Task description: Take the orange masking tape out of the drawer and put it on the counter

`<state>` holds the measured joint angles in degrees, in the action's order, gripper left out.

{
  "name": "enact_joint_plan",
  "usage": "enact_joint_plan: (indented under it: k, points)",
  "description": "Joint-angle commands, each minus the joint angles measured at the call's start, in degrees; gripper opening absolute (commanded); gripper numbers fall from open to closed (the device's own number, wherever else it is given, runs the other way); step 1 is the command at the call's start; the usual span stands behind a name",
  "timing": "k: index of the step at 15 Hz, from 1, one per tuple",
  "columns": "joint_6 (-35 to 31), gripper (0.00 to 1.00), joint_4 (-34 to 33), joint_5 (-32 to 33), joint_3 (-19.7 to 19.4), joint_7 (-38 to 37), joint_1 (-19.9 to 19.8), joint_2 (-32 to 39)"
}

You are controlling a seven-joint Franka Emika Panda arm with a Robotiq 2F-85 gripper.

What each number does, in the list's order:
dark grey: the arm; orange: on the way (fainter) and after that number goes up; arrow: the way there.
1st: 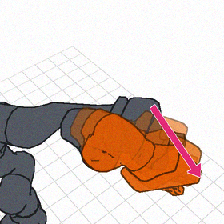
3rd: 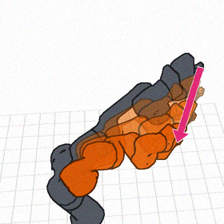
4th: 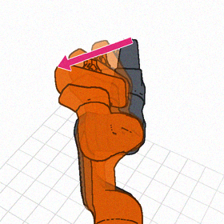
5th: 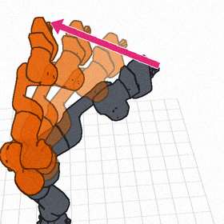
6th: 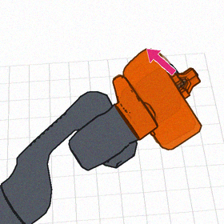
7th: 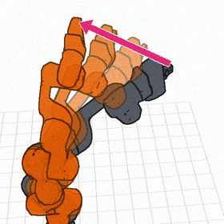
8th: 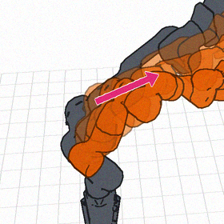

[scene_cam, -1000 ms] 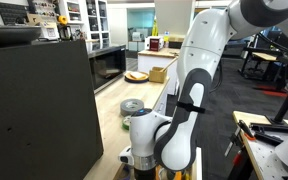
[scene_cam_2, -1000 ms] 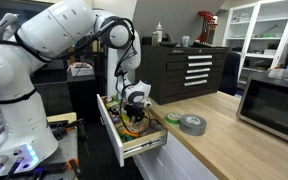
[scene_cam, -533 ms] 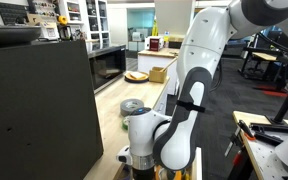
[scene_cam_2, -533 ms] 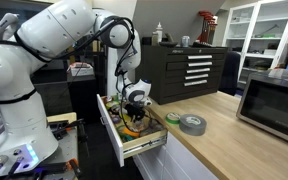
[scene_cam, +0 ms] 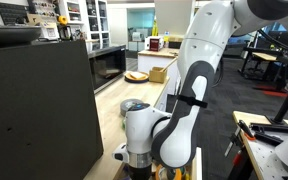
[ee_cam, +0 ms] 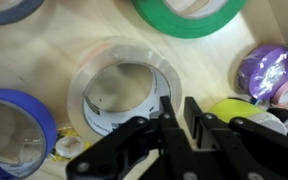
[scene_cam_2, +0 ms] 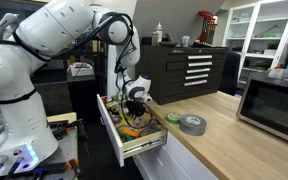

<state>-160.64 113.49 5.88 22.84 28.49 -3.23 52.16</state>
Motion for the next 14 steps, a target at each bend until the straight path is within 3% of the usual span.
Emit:
enact_joint_plan:
  k: [1,6,8,10,14]
  points:
    - [2.96,0.07,4.19,-0.57,1.1,-2.55,0.57,-6.92]
    - [5.12,0.06,5.46,-0.79,1.02,-3.14,2.43,-10.42]
    - [6.2,0.32,5.25,-0.43,-0.24,-3.59,3.77,-10.37]
    - [7.49,0.38,4.82,0.2,-1.81,-4.15,5.45,-10.18]
    - [9.22,0.63,3.41,3.71,-7.73,-4.83,9.82,-8.77]
